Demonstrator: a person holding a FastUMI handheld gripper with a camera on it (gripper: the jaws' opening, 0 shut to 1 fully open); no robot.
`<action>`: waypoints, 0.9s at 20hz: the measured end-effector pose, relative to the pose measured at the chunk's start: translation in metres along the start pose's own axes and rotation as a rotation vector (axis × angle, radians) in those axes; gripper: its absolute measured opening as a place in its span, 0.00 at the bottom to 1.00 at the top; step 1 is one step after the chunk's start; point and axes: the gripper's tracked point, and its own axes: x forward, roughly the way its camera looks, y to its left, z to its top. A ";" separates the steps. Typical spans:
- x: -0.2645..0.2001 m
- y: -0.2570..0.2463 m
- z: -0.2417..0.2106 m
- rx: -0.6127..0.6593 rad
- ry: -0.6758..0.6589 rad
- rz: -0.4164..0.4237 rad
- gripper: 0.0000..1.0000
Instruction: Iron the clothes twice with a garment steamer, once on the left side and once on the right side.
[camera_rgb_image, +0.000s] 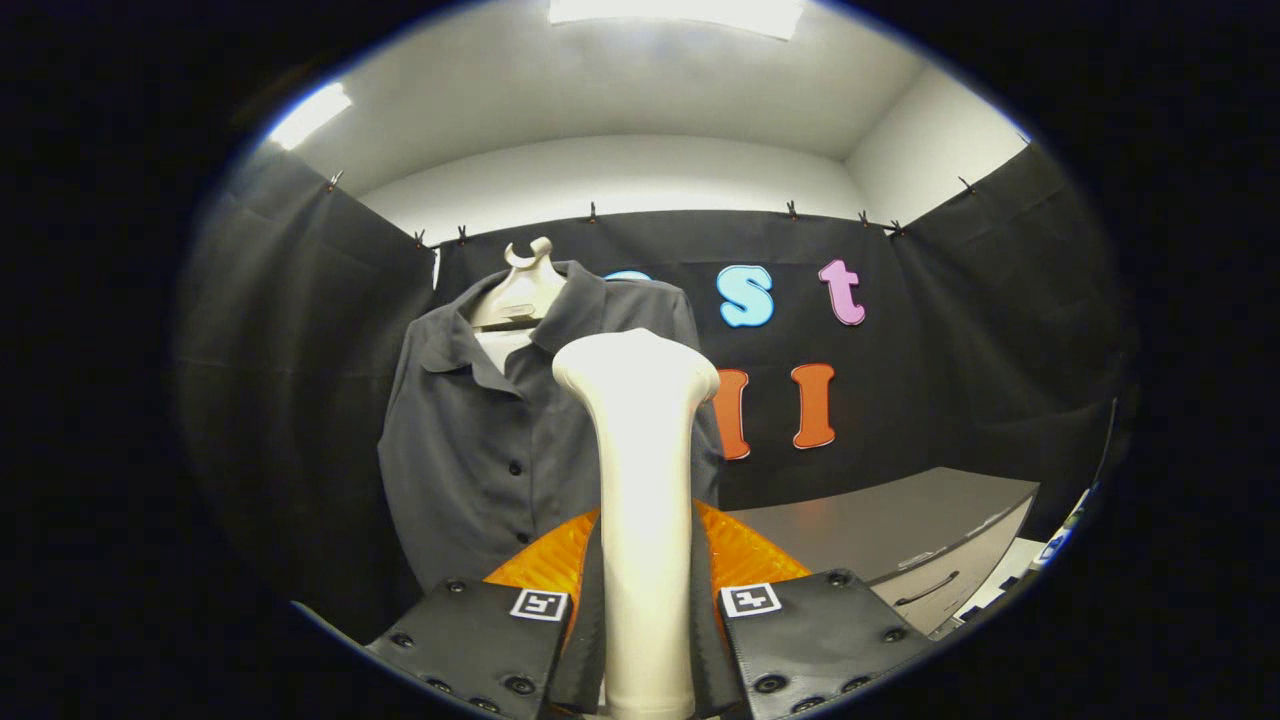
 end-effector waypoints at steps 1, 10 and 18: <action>0.001 0.010 -0.001 -0.003 -0.004 0.011 0.42; 0.052 0.076 -0.019 -0.019 -0.012 0.043 0.42; 0.088 0.074 -0.063 -0.030 0.060 0.009 0.42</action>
